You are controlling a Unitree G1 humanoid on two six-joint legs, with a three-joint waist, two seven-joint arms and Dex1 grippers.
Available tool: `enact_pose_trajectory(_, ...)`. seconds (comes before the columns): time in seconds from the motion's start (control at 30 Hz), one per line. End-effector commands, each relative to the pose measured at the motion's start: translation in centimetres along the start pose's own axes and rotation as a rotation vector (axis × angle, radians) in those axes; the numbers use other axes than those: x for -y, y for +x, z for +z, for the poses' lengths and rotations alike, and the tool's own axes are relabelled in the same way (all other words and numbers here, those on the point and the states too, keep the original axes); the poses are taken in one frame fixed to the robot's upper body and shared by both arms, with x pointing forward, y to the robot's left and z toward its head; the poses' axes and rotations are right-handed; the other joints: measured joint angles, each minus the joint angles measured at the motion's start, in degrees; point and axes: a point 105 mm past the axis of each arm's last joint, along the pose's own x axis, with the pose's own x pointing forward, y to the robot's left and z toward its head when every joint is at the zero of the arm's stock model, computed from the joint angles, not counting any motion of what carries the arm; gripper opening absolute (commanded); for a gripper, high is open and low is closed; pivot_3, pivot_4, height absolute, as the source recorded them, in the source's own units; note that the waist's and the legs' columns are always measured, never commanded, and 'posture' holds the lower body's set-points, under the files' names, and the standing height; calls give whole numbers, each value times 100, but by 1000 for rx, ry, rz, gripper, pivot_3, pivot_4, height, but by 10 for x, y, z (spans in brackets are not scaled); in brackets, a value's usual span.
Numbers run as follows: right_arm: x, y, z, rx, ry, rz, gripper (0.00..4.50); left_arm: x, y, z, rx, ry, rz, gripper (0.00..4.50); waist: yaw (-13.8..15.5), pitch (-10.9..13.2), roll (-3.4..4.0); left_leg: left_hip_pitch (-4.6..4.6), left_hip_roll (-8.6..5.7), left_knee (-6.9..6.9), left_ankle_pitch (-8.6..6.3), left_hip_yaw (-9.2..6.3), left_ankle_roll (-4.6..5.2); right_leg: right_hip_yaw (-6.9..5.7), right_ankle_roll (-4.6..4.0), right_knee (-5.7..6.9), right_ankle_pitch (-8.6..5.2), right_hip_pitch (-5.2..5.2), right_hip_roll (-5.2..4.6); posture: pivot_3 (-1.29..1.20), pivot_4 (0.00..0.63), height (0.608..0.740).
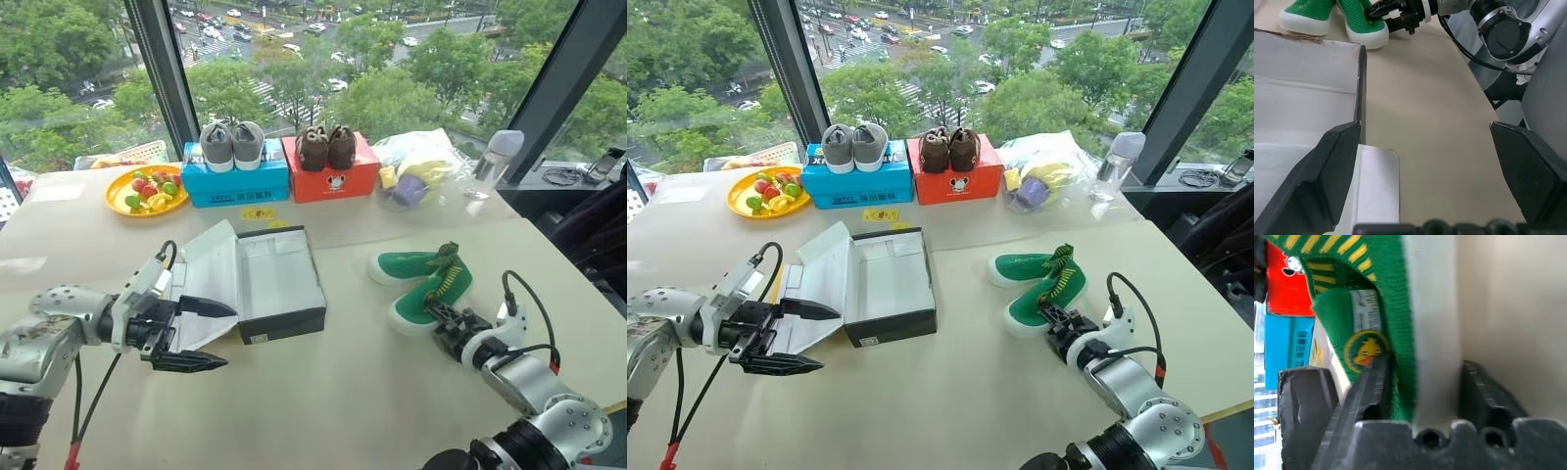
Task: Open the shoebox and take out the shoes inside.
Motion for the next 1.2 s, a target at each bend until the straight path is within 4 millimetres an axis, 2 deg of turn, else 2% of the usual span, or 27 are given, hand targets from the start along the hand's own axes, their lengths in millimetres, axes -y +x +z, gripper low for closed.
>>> enact_pose_trajectory(0.03, -28, -5, -25, -118, -157, 134, 3086, 1, -3, 8, -8, 58, 7, 4500, 22, 6, 10, -2, -1, -4, 0, -2, 0, -1, 0, -2, 0, -2, 0, 0, 150, 731)
enact_pose_trajectory(0.2, -20, -33, -28, -296, -503, 117, 3086, -1, -3, 7, -9, 60, 7, 4500, 112, 11, 30, -11, -11, -65, 0, -7, 0, -7, 4, -58, -7, -3, -5, 0, 150, 731)
enact_pose_trajectory(0.33, -9, -64, -13, -450, -696, 83, 3086, -4, -3, 8, -8, 64, 6, 4500, 182, 9, 30, -27, -24, -68, -17, 0, 24, -5, 17, -79, -15, -4, -14, 0, 150, 731)
enact_pose_trajectory(0.47, -9, -82, -14, -568, -838, 81, 3086, -6, -4, 8, -8, 69, 18, 4500, 194, 7, 24, -40, -37, -66, -34, 3, 48, -5, 28, -86, -22, -7, -30, 0, 150, 731)
enact_pose_trajectory(0.5, -15, -86, -15, -579, -882, 111, 3086, -6, -4, 8, -1, 63, 32, 4500, 198, 5, 21, -41, -37, -65, -35, 2, 49, -6, 49, -87, -35, -7, -30, 0, 150, 731)
enact_pose_trajectory(0.6, -48, -89, -21, -492, -1069, 265, 3086, -22, -6, 15, 76, 72, 206, 4500, 216, 5, 21, -45, -40, -61, -35, -3, 49, -10, 68, -83, -45, -7, -37, 0, 150, 731)
enact_pose_trajectory(0.67, -59, -85, -26, -388, -1193, 291, 3086, -38, -8, 17, 131, 71, 382, 4500, 253, 5, 19, -45, -43, -60, -36, -9, 50, -13, 77, -82, -44, -4, -44, 0, 150, 731)
enact_pose_trajectory(0.73, -64, -78, -24, -275, -1216, 275, 3086, -48, -12, 14, 147, 59, 537, 4500, 297, 2, 9, -46, -42, -53, -35, -17, 49, -22, 85, -82, -41, -2, -48, 0, 150, 731)
enact_pose_trajectory(0.83, -79, -73, -25, -78, -1165, 284, 3086, -60, -26, 4, 244, -81, 793, 4500, 329, 0, 2, -50, -45, -41, -34, -19, 46, -26, 85, -74, -38, -1, -58, 0, 150, 731)
enact_pose_trajectory(0.93, -75, -72, -29, 11, -1199, 195, 3086, -61, -34, -6, 267, -124, 977, 4500, 340, 0, 3, -55, -49, -38, -34, -20, 47, -27, 75, -71, -29, -2, -82, 0, 150, 731)
enact_pose_trajectory(1.0, -64, -69, -24, 76, -1249, 70, 3086, -63, -40, -13, 283, -167, 1097, 4500, 362, -1, 3, -60, -53, -33, -34, -21, 47, -36, 45, -70, -10, -3, -82, 0, 150, 731)
enact_pose_trajectory(1.1, -38, -68, -14, 208, -1315, -172, 3086, -62, -51, -28, 283, -201, 1282, 4500, 405, -4, 4, -70, -59, -13, -34, -28, 47, -46, 44, -68, -9, -2, -85, 0, 150, 731)
enact_pose_trajectory(1.17, -16, -70, -18, 261, -1348, -314, 3086, -56, -61, -38, 300, -197, 1393, 4500, 414, -10, 5, -75, -59, 5, -35, -29, 46, -46, 45, -62, -9, -2, -84, 0, 150, 731)
enact_pose_trajectory(1.2, -10, -72, -20, 282, -1369, -350, 3086, -53, -66, -42, 304, -201, 1431, 4500, 420, -14, 3, -75, -59, 9, -31, -27, 39, -45, 45, -62, -10, -2, -85, 0, 150, 731)
